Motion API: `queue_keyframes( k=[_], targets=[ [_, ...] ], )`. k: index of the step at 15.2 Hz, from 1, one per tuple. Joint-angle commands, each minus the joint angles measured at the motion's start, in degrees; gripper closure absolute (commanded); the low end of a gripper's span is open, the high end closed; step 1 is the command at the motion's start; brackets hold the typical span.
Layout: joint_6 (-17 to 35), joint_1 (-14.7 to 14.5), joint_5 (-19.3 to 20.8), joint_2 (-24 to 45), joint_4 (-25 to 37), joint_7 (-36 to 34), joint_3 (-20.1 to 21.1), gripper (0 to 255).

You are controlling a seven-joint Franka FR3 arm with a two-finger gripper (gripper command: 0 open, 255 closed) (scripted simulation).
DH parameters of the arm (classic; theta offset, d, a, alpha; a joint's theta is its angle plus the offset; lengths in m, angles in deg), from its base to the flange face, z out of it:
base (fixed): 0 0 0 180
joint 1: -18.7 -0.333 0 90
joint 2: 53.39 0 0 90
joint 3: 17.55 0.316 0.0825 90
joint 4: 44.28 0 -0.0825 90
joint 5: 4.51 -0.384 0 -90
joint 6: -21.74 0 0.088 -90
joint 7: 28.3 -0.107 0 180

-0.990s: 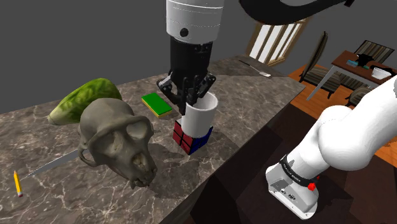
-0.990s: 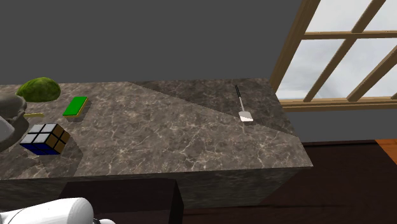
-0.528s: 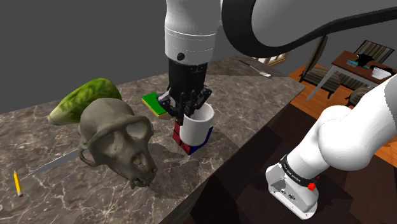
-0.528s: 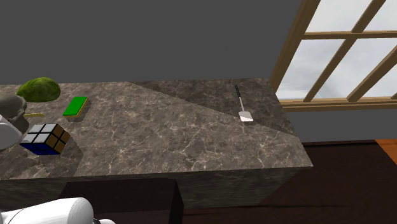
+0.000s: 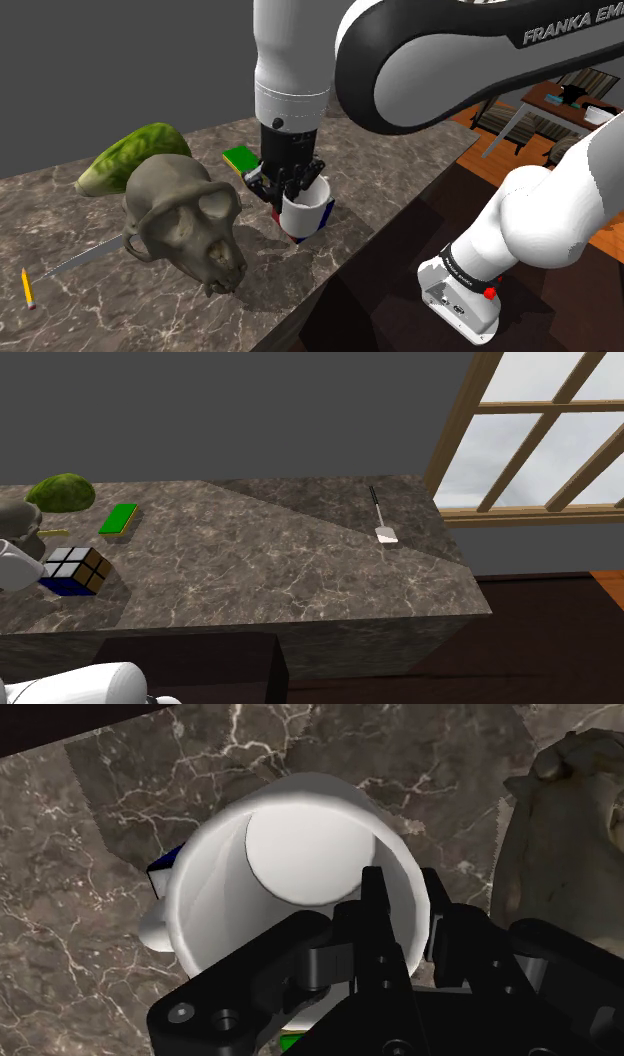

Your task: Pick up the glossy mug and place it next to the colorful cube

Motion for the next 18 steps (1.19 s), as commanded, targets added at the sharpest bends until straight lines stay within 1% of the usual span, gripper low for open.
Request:
queue_keyframes(
  k=[1, 12, 18],
  targets=[
    [1.3, 0.2, 0.3, 0.6, -1.4, 0.0, -0.1, 255],
    [9.8, 0.2, 2.6, 5.0, -6.2, -1.7, 0.9, 255],
    [9.8, 0.3, 2.6, 5.0, -6.2, -1.7, 0.9, 255]
  ],
)
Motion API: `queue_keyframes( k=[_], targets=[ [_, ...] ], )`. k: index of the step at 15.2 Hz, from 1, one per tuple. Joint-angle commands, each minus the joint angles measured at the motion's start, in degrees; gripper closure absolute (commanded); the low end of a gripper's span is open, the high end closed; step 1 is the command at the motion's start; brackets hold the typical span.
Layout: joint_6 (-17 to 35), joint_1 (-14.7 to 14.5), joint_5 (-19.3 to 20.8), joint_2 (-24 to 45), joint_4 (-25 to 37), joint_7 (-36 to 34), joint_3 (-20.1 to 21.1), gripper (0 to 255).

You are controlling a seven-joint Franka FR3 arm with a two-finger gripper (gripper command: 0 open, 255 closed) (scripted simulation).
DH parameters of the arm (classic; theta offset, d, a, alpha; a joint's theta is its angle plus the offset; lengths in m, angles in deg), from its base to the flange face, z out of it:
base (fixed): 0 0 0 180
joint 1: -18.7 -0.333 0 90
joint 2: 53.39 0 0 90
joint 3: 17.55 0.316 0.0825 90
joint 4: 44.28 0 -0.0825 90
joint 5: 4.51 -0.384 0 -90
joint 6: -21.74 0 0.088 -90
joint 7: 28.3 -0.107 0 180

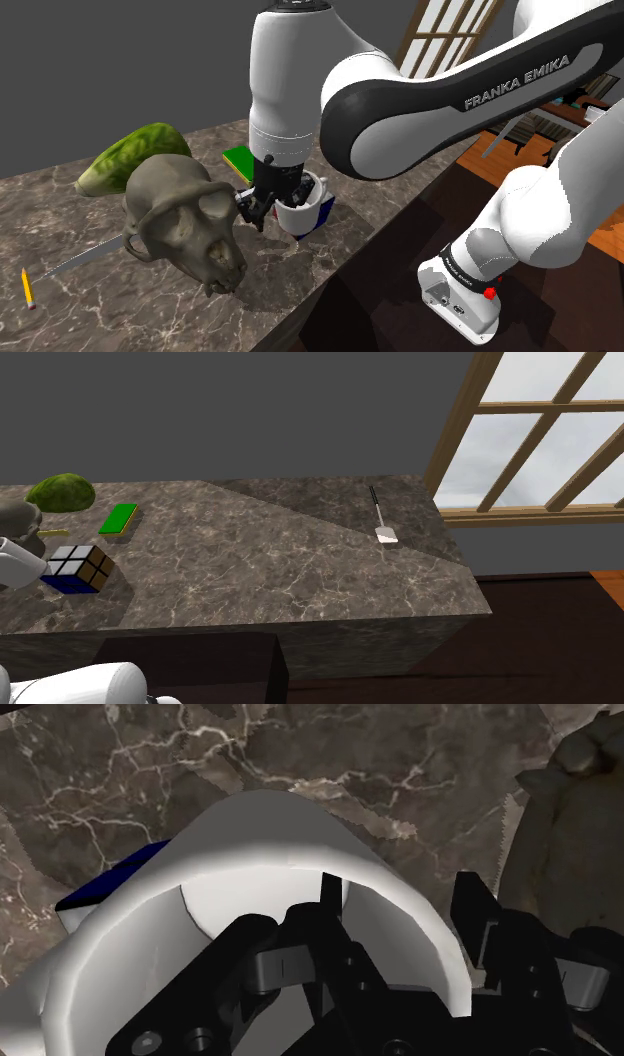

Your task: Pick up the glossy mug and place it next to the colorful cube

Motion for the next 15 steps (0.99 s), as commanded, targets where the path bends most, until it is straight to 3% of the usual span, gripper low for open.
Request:
queue_keyframes(
  k=[1, 2, 3, 8, 12, 15],
  targets=[
    [-1.1, 0.1, -0.1, 0.7, -1.3, 0.0, -0.1, 255],
    [-1.1, 0.1, -0.1, 0.7, -1.3, 0.0, -0.1, 255],
    [-1.3, 0.2, -0.2, 0.6, -1.1, 0.3, -0.2, 0],
    [-1.1, 0.2, -0.1, 0.7, -1.3, 0.0, 0.0, 0],
    [-8.5, 0.4, -1.7, -2.3, 3.7, 1.3, -0.6, 0],
    [-8.5, 0.4, -1.7, -2.3, 3.7, 1.3, -0.6, 0]
  ],
)
